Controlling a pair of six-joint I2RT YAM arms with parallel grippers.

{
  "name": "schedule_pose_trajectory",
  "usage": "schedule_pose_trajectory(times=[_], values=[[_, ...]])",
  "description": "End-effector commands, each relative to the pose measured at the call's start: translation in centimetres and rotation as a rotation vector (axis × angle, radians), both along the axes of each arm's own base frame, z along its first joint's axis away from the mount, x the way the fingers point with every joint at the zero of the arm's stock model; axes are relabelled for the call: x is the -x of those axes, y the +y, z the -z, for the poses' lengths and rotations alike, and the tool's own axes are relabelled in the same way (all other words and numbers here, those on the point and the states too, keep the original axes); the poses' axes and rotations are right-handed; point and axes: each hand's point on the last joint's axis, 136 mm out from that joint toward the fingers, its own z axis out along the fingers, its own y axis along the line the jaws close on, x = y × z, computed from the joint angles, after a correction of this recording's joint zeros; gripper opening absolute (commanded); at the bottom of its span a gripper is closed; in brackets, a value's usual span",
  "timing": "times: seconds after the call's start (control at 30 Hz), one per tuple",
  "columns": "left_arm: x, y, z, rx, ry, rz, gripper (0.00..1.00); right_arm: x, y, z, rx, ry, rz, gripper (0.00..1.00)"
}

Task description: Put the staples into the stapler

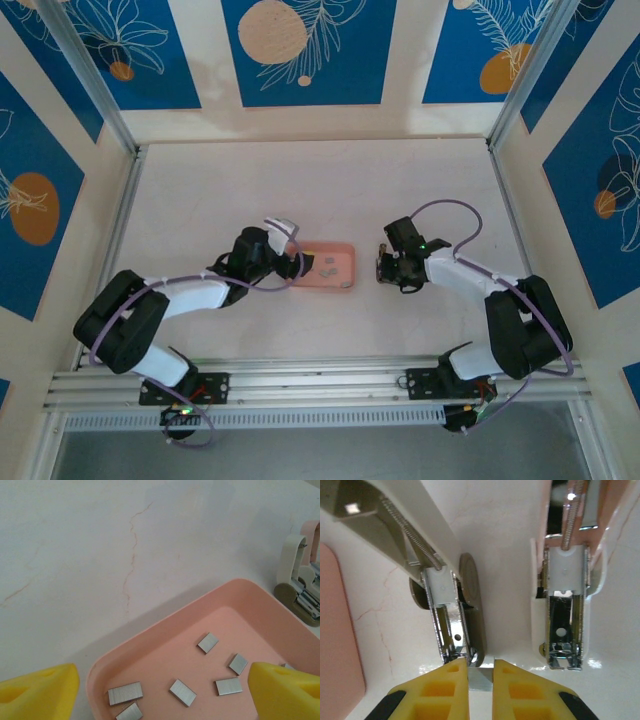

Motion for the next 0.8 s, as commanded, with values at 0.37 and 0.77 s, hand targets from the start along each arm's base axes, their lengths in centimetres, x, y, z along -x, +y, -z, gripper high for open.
schedule_pose_trajectory(times=[0.37,0.77], values=[[-0.4,0.0,-3.3,0.021,-0.085,-0.007,0.89,-0.3,1.0,-1.8,0.010,-0.021,-0.046,0.15],[0.0,2.1,-4.4,0.026,-0.153,-0.078,0.89,-2.0,1.6,-4.4,-0.003,-0.107,-0.058,0.15]])
